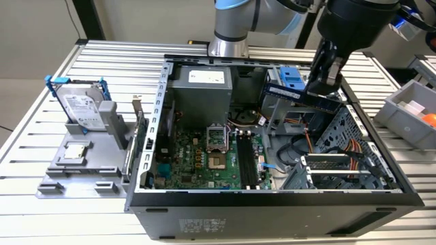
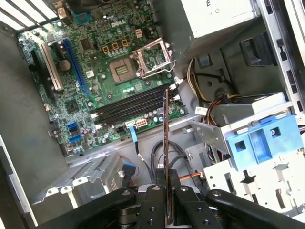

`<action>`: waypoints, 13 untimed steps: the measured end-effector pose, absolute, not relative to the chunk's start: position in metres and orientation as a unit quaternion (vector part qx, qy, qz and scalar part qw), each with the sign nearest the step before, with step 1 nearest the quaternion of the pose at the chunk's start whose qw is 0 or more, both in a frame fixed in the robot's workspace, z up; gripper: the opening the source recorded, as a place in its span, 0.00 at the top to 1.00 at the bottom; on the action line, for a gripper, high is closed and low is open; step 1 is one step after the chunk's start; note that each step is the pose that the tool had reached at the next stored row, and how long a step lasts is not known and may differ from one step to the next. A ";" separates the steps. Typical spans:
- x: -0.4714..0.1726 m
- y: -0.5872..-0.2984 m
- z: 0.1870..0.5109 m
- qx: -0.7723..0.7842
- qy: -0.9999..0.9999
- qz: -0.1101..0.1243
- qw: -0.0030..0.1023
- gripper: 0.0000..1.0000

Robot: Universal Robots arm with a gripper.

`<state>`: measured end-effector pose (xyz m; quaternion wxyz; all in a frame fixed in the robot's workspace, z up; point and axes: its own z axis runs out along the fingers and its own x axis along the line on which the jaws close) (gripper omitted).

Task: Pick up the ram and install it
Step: 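Insert the ram into the slot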

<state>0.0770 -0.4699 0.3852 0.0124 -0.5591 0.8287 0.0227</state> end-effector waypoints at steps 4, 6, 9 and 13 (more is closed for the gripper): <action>0.077 -0.470 0.385 -0.551 0.834 0.023 0.013 1.00; 0.077 -0.470 0.385 -0.546 0.837 0.023 0.013 1.00; 0.077 -0.470 0.385 -0.540 0.841 0.022 0.013 1.00; 0.077 -0.470 0.385 -0.531 0.847 0.022 0.013 1.00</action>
